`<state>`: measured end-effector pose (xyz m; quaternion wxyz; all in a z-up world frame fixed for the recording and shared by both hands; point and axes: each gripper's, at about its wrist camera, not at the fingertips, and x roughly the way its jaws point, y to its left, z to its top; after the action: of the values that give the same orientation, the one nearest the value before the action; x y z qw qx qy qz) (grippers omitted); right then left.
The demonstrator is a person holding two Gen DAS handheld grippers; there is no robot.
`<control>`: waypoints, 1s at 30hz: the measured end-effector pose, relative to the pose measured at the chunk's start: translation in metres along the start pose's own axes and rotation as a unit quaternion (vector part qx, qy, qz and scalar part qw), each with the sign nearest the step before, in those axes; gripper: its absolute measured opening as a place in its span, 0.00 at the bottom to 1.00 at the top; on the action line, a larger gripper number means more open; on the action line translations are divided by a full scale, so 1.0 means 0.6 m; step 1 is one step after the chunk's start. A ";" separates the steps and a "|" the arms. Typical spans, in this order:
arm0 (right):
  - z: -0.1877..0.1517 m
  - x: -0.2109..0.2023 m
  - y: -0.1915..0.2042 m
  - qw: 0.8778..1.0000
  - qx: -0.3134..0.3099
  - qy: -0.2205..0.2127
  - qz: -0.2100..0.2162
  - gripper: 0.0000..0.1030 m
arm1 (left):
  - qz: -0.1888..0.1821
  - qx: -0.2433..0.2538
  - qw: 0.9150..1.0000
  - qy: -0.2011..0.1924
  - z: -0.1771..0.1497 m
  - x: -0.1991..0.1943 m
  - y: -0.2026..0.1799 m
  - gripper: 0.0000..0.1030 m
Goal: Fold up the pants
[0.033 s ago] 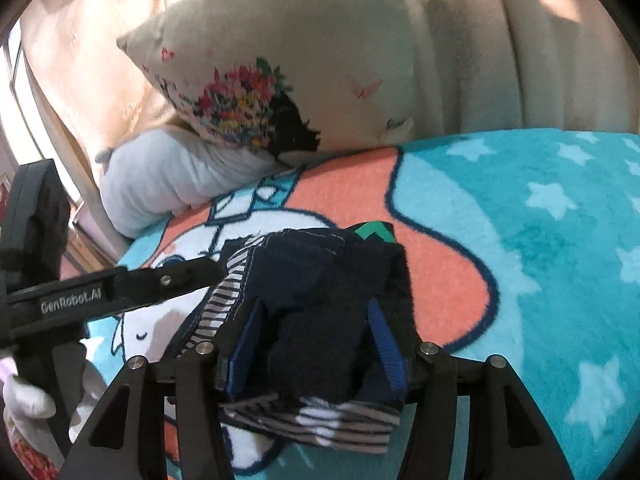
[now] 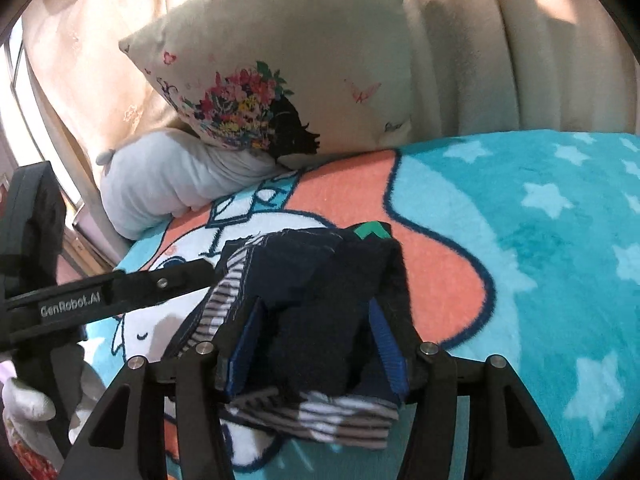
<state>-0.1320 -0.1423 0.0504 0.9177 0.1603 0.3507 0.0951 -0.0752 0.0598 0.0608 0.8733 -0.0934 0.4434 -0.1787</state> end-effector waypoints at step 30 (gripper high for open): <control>-0.020 -0.065 -0.037 0.998 0.060 -0.017 -0.021 0.65 | 0.172 0.059 0.967 -0.176 -0.052 -0.122 -0.051 0.89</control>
<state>-0.1674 -0.1715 0.0575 0.9142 0.2093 0.3430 0.0519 -0.1471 0.0604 0.1063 0.9592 0.0061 0.2808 -0.0323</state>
